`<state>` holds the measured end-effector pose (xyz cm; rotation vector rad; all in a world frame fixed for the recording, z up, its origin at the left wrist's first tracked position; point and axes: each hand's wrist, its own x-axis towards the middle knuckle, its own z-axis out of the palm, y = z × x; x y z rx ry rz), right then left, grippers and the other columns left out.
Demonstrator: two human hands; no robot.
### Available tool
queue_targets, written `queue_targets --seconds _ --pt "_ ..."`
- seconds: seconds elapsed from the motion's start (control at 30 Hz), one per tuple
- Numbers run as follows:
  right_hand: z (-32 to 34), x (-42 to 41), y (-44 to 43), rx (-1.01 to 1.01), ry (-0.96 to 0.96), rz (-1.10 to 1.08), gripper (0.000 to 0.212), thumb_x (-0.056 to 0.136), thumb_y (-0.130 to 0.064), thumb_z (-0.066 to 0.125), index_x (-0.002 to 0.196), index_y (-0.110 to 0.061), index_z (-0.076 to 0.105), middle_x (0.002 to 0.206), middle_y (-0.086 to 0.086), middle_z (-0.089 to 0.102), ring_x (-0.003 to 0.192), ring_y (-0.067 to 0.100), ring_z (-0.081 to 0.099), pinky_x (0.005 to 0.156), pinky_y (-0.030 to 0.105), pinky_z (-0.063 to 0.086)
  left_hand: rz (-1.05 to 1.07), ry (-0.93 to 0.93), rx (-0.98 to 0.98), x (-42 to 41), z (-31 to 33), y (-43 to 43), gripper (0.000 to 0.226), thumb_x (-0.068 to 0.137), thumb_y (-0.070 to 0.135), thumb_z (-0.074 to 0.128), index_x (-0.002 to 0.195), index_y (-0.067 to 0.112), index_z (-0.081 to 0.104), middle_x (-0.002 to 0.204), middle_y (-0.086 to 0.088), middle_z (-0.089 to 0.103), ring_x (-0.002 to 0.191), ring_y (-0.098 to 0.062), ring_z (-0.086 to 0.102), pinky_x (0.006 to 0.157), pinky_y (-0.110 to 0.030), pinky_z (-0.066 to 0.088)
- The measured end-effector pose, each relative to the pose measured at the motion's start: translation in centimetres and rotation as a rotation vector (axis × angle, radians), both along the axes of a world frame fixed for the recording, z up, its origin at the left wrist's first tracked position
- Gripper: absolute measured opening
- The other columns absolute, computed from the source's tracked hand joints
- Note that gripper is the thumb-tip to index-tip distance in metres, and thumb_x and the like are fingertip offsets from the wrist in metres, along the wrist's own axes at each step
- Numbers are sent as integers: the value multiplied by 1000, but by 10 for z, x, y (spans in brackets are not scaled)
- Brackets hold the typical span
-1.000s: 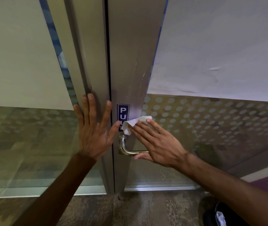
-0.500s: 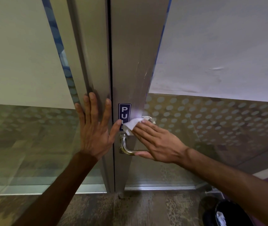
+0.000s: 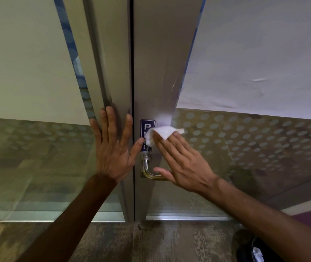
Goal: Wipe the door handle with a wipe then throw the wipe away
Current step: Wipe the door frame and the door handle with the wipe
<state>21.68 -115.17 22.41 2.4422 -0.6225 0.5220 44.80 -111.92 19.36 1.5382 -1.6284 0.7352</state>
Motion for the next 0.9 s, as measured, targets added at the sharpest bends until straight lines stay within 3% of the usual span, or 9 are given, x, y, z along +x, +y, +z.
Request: queue_targets --seconds 0.17,0.33,0.47,0.73,0.9 --pt "-24 -11 7 35 67 -14 71 106 -55 46 141 6 56 147 23 57 143 34 48 120 48 38 9 2 18 0 1 0 78 109 58 32 163 33 -19 169 2 -38 159 -21 -29 129 -48 -18" --pt "7 -2 0 10 -13 11 66 110 -45 37 147 10 44 158 27 38 149 37 34 127 46 24 7 0 15 0 1 0 77 109 58 31 164 32 -17 169 1 -37 159 -21 -29 129 -49 -18" --pt "26 3 -3 -2 -62 11 66 109 -40 41 151 11 37 163 25 18 155 36 21 127 46 25 11 2 11 -1 1 0 77 110 58 31 164 32 -16 169 1 -36 159 -22 -29 129 -49 -17" --pt "4 0 -8 86 40 16 69 112 -45 33 159 4 20 170 21 14 159 30 9 130 45 18 17 1 13 -1 -1 -2 77 110 59 31 164 32 -15 170 1 -35 159 -22 -28 129 -49 -17" --pt "-10 -12 -14 75 155 33 73 110 -51 36 160 1 21 169 19 17 159 28 10 128 43 23 8 1 4 1 -2 -2 77 109 58 33 165 32 -14 171 0 -33 160 -23 -27 129 -49 -16"
